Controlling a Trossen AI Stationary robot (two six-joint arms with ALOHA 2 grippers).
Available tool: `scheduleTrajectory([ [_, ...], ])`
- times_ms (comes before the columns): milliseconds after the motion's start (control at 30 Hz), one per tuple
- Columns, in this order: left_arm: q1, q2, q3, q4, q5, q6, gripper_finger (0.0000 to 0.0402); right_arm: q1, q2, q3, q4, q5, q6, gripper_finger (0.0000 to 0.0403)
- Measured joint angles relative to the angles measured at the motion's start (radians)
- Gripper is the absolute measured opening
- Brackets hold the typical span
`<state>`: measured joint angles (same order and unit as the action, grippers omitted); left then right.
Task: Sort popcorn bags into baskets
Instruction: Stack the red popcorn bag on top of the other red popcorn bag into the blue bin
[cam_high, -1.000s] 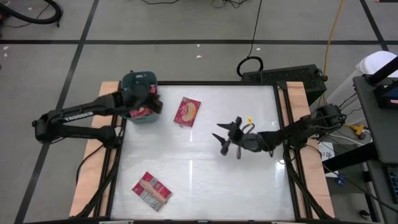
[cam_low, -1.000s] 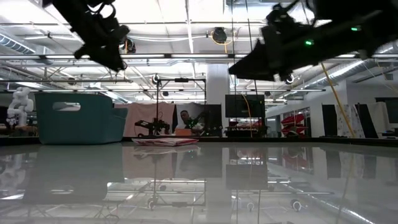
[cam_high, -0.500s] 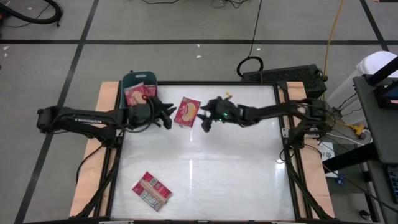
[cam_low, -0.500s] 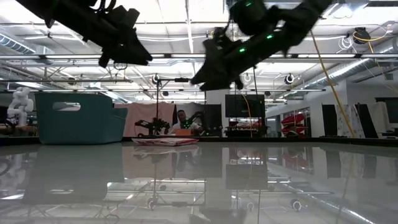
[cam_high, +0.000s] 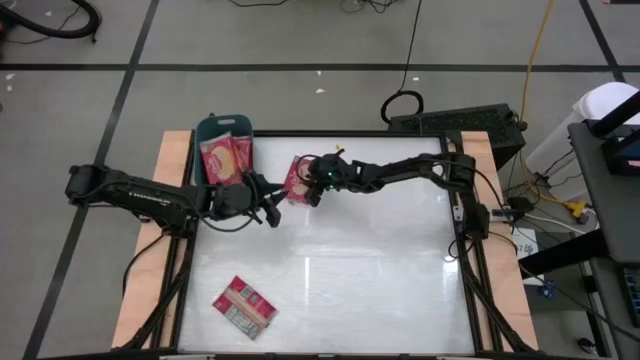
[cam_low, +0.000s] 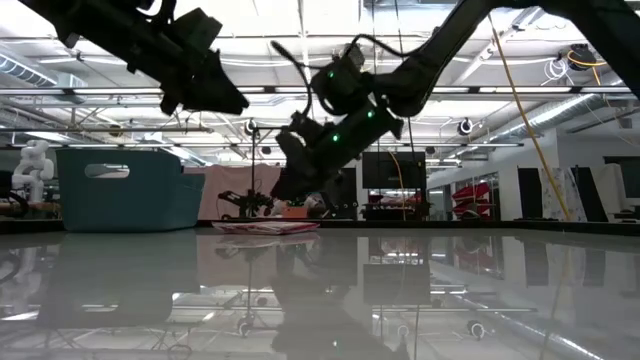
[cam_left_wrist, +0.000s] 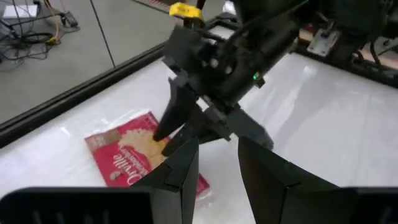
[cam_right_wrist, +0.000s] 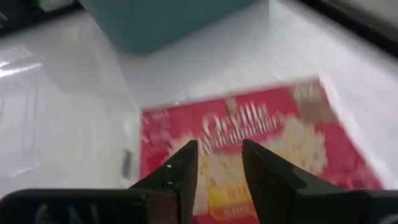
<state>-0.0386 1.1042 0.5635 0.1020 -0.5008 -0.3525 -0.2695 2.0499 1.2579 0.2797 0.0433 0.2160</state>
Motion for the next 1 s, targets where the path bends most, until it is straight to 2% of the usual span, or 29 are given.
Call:
scheduleTrajectory([
  [200, -0.024, 0.024, 0.001, 0.027, 0.0, -0.014, 0.0115, 0.003, 0.034, 0.001, -0.081, 0.006, 0.028, 0.009],
  [567, -0.069, 0.088, 0.001, 0.069, 0.002, -0.075, 0.0115, 0.041, -0.003, 0.005, -0.299, 0.014, 0.038, 0.0065],
  [833, -0.065, 0.088, 0.001, 0.085, 0.002, -0.078, 0.0115, 0.151, -0.098, 0.0, -0.531, -0.018, 0.093, 0.0063],
  [1000, -0.065, 0.088, 0.001, 0.086, 0.011, -0.089, 0.0115, 0.248, -0.169, 0.0, -0.609, -0.053, 0.143, 0.0063],
])
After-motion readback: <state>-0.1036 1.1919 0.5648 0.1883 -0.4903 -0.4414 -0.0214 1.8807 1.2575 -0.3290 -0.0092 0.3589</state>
